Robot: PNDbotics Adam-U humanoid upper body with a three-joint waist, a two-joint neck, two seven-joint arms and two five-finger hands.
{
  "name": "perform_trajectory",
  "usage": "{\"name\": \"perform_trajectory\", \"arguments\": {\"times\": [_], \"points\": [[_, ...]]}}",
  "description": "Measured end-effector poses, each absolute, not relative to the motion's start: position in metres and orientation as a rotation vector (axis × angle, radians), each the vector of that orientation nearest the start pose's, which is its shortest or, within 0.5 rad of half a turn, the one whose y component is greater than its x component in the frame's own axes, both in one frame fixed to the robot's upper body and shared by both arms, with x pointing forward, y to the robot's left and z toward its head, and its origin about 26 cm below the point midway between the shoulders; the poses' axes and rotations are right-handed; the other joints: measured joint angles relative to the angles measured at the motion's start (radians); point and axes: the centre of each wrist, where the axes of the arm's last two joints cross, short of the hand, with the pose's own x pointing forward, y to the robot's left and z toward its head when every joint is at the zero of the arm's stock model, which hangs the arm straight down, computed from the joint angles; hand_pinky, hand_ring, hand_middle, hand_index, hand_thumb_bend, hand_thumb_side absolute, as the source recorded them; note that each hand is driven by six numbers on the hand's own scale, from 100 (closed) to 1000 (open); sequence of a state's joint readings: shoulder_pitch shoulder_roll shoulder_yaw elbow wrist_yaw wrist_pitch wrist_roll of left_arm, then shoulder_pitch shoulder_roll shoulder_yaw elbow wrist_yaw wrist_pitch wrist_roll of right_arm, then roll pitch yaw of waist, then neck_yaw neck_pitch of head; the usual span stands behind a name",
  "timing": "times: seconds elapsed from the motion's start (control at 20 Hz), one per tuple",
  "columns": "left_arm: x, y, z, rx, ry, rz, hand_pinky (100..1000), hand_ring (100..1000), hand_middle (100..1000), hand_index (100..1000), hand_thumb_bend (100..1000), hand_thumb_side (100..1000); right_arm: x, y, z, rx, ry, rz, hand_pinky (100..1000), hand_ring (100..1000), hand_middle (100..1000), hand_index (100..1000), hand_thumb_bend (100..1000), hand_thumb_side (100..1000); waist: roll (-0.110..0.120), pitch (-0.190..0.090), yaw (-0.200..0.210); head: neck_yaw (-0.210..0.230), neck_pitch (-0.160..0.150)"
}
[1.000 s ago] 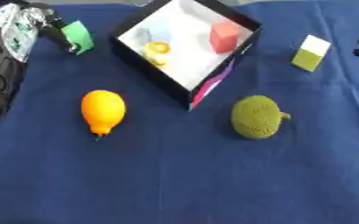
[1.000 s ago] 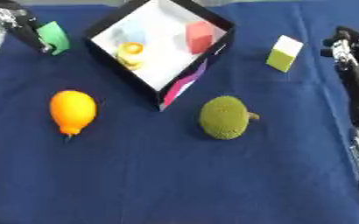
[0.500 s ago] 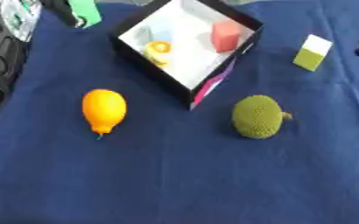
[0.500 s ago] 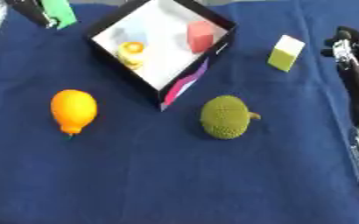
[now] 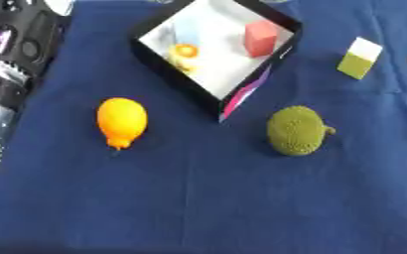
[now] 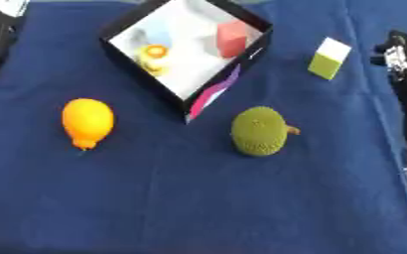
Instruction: Pick up objects on the table and place them in the box.
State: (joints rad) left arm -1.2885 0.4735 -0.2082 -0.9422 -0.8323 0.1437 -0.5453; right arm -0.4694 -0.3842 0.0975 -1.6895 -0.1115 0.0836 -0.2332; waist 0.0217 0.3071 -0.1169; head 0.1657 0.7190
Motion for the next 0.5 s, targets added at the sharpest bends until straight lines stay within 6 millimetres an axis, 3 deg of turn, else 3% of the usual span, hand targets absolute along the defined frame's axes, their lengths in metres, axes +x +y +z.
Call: {"name": "perform_trajectory", "arguments": {"times": [0.25, 0.5], "points": [[0.487, 0.189, 0.339, 1.033, -1.454, -1.344, 807, 804, 694, 567, 346, 100, 0.360, -0.248, 0.182, -0.197, -2.062, 0.196, 982, 763, 717, 859, 100, 704, 0.000, -0.001, -0.013, 0.017, 0.000], [0.499, 0.178, 0.312, 1.083, -1.427, -1.306, 818, 820, 731, 639, 366, 100, 0.361, -0.244, 0.184, -0.178, -2.067, 0.201, 982, 763, 717, 859, 100, 703, 0.000, -0.001, -0.020, 0.025, 0.000]]}}
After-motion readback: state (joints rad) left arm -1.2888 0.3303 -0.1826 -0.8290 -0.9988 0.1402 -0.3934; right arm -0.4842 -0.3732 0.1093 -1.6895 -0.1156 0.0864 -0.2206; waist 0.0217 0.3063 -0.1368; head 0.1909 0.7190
